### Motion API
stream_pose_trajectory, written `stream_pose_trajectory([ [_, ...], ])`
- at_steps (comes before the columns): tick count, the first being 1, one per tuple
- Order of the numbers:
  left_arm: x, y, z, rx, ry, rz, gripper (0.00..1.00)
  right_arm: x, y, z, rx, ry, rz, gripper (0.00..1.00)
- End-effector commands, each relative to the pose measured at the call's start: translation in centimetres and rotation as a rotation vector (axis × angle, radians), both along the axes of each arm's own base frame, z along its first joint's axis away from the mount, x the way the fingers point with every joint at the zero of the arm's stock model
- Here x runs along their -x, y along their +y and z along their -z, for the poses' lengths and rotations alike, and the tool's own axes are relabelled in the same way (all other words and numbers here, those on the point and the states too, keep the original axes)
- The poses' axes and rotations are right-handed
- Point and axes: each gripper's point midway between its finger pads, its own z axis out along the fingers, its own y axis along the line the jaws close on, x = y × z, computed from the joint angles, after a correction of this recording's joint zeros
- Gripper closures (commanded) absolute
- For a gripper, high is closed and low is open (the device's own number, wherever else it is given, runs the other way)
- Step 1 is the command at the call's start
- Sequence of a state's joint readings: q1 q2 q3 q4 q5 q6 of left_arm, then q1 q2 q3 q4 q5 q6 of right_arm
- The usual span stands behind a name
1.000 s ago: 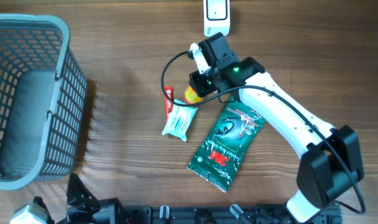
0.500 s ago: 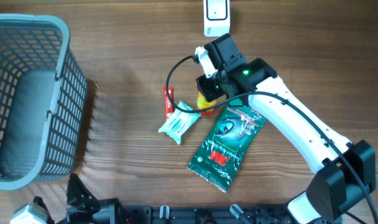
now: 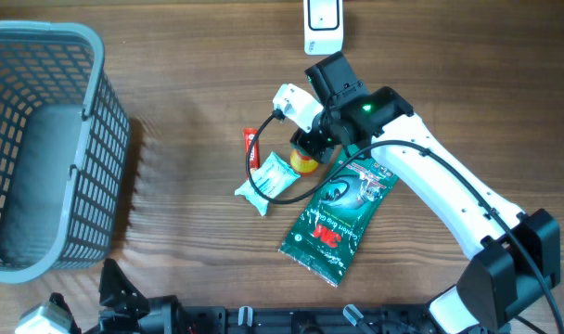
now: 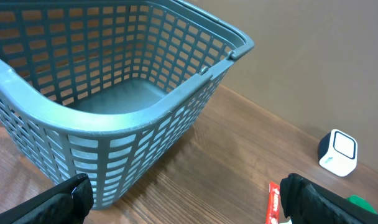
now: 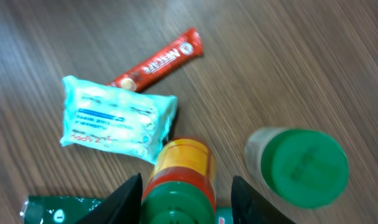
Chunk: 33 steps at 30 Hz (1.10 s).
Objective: Scan the item barcode
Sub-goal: 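Grasp the sriracha bottle with the right gripper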
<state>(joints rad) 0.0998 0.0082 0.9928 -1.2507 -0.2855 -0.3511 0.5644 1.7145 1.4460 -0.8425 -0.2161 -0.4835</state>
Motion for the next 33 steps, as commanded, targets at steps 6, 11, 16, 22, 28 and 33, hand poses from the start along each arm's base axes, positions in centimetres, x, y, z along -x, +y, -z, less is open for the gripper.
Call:
stream_pose_trajectory([
  [6, 0.0, -0.2, -0.1, 0.006, -0.010, 0.010, 0.00, 0.5, 1.3, 1.2, -0.031, 0.029, -0.102, 0.47],
  [11, 0.0, -0.2, -0.1, 0.006, -0.010, 0.010, 0.00, -0.7, 2.0, -3.4, -0.158, 0.041, 0.111, 0.14],
  [16, 0.0, -0.2, -0.1, 0.006, -0.010, 0.010, 0.00, -0.2, 1.6, -9.0, -0.332, 0.085, 0.357, 0.00],
  [22, 0.0, -0.2, -0.1, 0.006, -0.010, 0.010, 0.00, 0.3, -2.0, -8.2, -0.530, 0.520, 1.339, 0.00],
  [28, 0.0, -0.2, -0.1, 0.006, -0.010, 0.010, 0.00, 0.9, -1.7, -8.0, -0.604, 0.693, 1.578, 0.01],
  [33, 0.0, -0.2, -0.1, 0.006, -0.010, 0.010, 0.00, 3.7, -3.4, -6.3, -0.548, 0.926, 1.988, 0.04],
])
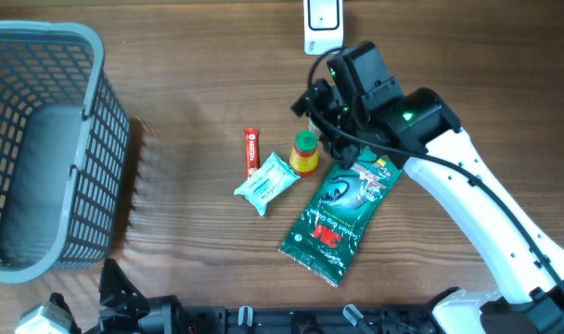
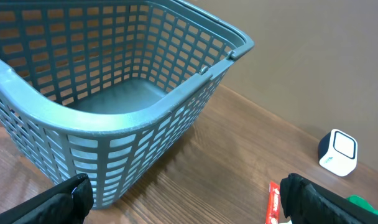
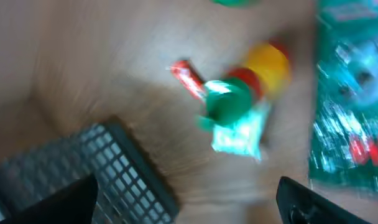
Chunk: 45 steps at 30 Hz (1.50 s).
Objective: Scan the item barcode
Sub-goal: 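Grasp the sriracha bottle with the right gripper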
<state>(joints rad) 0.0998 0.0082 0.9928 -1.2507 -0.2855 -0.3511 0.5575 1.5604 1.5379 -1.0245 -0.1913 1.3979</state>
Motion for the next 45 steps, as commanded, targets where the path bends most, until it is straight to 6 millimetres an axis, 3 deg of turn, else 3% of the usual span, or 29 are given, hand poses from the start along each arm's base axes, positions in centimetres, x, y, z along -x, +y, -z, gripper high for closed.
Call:
stream_pose_trajectory([
  [1, 0.0, -0.2, -0.1, 0.006, -0.010, 0.010, 0.00, 1.9, -1.8, 1.2, -0.071, 0.283, 0.374, 0.02],
  [5, 0.0, -0.2, -0.1, 0.006, -0.010, 0.010, 0.00, 0.9, -3.6, 2.6, -0.087, 0.328, 0.489, 0.01],
  [10, 0.0, -0.2, -0.1, 0.006, -0.010, 0.010, 0.00, 0.4, -3.8, 3.7, -0.120, 0.363, 0.500, 0.01],
  [17, 0.0, -0.2, -0.1, 0.006, -0.010, 0.010, 0.00, -1.4, -0.8, 8.0, -0.165, 0.448, 0.394, 0.00],
  [22, 0.0, -0.2, -0.1, 0.006, -0.010, 0.010, 0.00, -1.4, 0.7, 11.2, -0.177, 0.559, 0.366, 0.01],
  [29, 0.0, -0.2, -0.1, 0.006, -0.010, 0.010, 0.00, -1.5, 2.3, 11.7, -0.242, 0.584, 0.279, 0.01],
  [34, 0.0, -0.2, -0.1, 0.006, -0.010, 0.010, 0.00, -1.3, 2.2, 11.8, -0.231, 0.564, 0.232, 0.13],
  [39, 0.0, -0.2, -0.1, 0.006, -0.010, 0.010, 0.00, -1.7, 1.6, 12.3, -0.176, 0.483, 0.156, 0.32],
  [43, 0.0, -0.2, -0.1, 0.006, -0.010, 0.010, 0.00, -1.9, 1.0, 12.7, -0.101, 0.340, -0.076, 0.44],
  [45, 0.0, -0.2, -0.1, 0.006, -0.010, 0.010, 0.00, -1.4, 0.8, 12.8, -0.085, 0.338, -0.121, 0.45],
])
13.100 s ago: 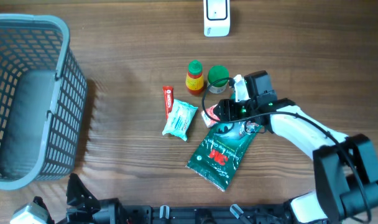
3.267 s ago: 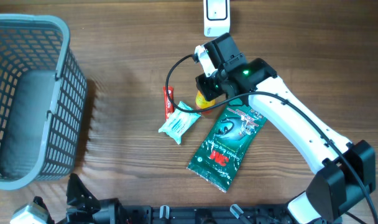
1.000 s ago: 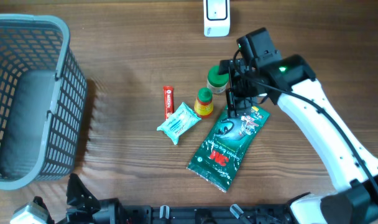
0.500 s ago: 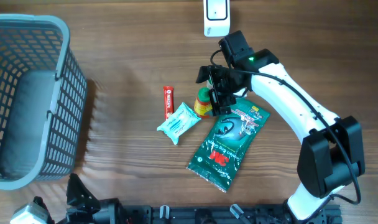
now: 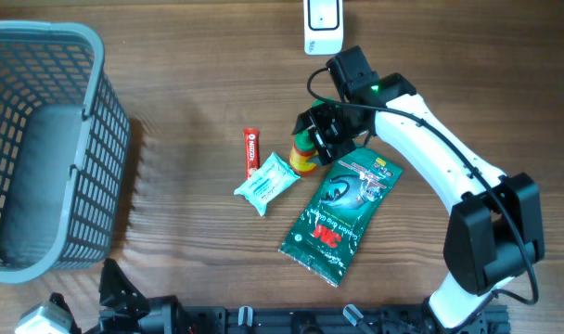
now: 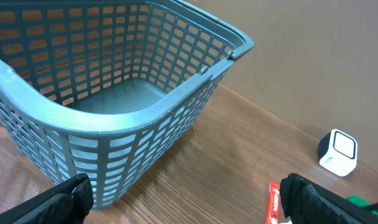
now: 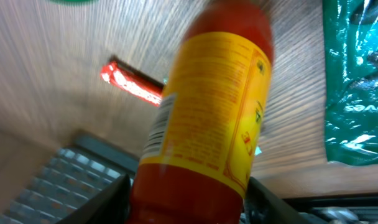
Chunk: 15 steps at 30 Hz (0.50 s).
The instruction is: Scan the item barcode
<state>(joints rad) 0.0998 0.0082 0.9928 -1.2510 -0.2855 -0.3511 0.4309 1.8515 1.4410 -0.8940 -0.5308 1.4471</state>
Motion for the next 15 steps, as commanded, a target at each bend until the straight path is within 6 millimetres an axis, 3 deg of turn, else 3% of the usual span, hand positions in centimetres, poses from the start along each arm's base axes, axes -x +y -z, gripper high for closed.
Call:
stream_pose_trajectory([
  [1, 0.0, -0.2, -0.1, 0.006, -0.010, 0.010, 0.00, 0.7, -0.8, 1.7, 0.052, -0.074, -0.194, 0.46],
  [11, 0.0, -0.2, -0.1, 0.006, -0.010, 0.010, 0.00, 2.5, -1.2, 1.4, 0.034, -0.171, -0.488, 0.49],
  [15, 0.0, -0.2, -0.1, 0.006, -0.010, 0.010, 0.00, 2.7, -3.0, 1.2, 0.128, -0.220, -0.637, 0.48],
])
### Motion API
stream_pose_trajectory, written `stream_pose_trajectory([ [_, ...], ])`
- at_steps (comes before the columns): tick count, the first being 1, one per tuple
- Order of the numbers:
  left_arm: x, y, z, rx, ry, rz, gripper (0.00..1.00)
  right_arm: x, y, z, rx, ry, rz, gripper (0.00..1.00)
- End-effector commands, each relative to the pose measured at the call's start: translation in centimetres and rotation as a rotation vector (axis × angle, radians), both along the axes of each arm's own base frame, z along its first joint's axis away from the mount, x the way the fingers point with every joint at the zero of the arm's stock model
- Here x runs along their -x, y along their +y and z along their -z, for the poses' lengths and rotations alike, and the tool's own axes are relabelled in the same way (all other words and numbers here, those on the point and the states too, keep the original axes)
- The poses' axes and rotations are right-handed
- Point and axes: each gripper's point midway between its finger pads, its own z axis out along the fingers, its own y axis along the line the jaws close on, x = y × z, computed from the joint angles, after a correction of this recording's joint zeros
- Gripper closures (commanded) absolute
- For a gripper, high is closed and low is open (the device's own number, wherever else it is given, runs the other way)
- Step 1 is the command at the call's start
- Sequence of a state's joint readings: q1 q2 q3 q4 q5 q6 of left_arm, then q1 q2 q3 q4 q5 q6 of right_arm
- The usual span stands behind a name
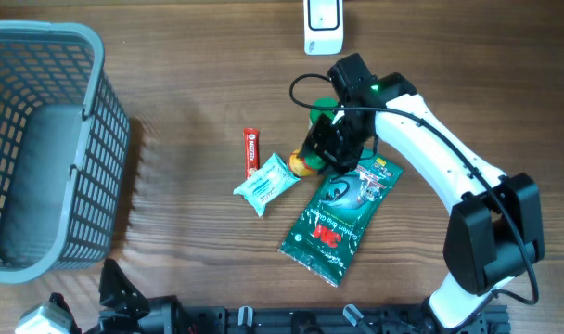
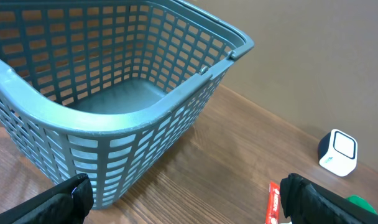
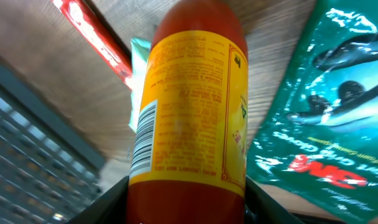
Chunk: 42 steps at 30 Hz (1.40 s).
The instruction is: Scan the item barcode
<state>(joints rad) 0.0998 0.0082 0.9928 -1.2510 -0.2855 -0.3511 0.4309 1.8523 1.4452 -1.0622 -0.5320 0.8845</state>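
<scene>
A red bottle with a yellow label [image 3: 189, 106] fills the right wrist view, its barcode [image 3: 142, 143] on the left side. My right gripper [image 3: 188, 205] is shut on its near end, one finger on each side. In the overhead view that gripper [image 1: 330, 141] holds the bottle [image 1: 305, 165] tilted, its far end over the wipes pack [image 1: 266, 184]. The white scanner [image 1: 324, 23] stands at the table's far edge. My left gripper [image 2: 189, 202] is open near the front left, with nothing between its fingers.
A green-lidded jar [image 1: 326, 107] stands just behind the right gripper. A red coffee stick [image 1: 250, 151] lies left of the wipes. A green foil packet [image 1: 342, 215] lies under the right arm. A grey basket [image 1: 106, 111] takes up the left side.
The right gripper has shifted a little toward the front with the bottle. The bottle is tilted differently now, and the green-lidded jar behind it has come into view. The left arm is unchanged.
The right gripper was first open low over the bottle beside the wipes. Then it was drawn back toward the scanner, with the bottle standing free. Later it was shut on the bottle, and now it holds it tilted over the wipes pack.
</scene>
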Motion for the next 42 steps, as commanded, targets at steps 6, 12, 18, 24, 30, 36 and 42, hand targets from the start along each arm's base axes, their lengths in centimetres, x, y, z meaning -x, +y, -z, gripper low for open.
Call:
stream_pose_trajectory([
  [6, 0.0, -0.2, -0.1, 0.006, -0.010, 0.010, 0.00, -0.8, -3.5, -0.9, 0.184, -0.201, -0.395, 0.47],
  [12, 0.0, -0.2, -0.1, 0.006, -0.010, 0.010, 0.00, -1.7, -4.6, -0.8, 0.224, -0.342, -0.684, 0.41],
  [18, 0.0, -0.2, -0.1, 0.006, -0.010, 0.010, 0.00, -2.9, -4.2, -0.7, 0.282, -0.413, -0.720, 0.16],
  [24, 0.0, -0.2, -0.1, 0.006, -0.010, 0.010, 0.00, -1.5, -0.6, -0.9, 0.232, -0.461, -0.810, 0.15],
  [30, 0.0, -0.2, -0.1, 0.006, -0.010, 0.010, 0.00, -2.8, 1.6, -2.9, 0.246, -0.560, -0.800, 0.08],
  [36, 0.0, -0.2, -0.1, 0.006, -0.010, 0.010, 0.00, -4.7, 2.5, -8.9, 0.243, -0.629, -0.621, 0.01],
  [42, 0.0, -0.2, -0.1, 0.006, -0.010, 0.010, 0.00, -4.2, -0.6, -10.9, 0.385, -0.504, -0.305, 0.01],
])
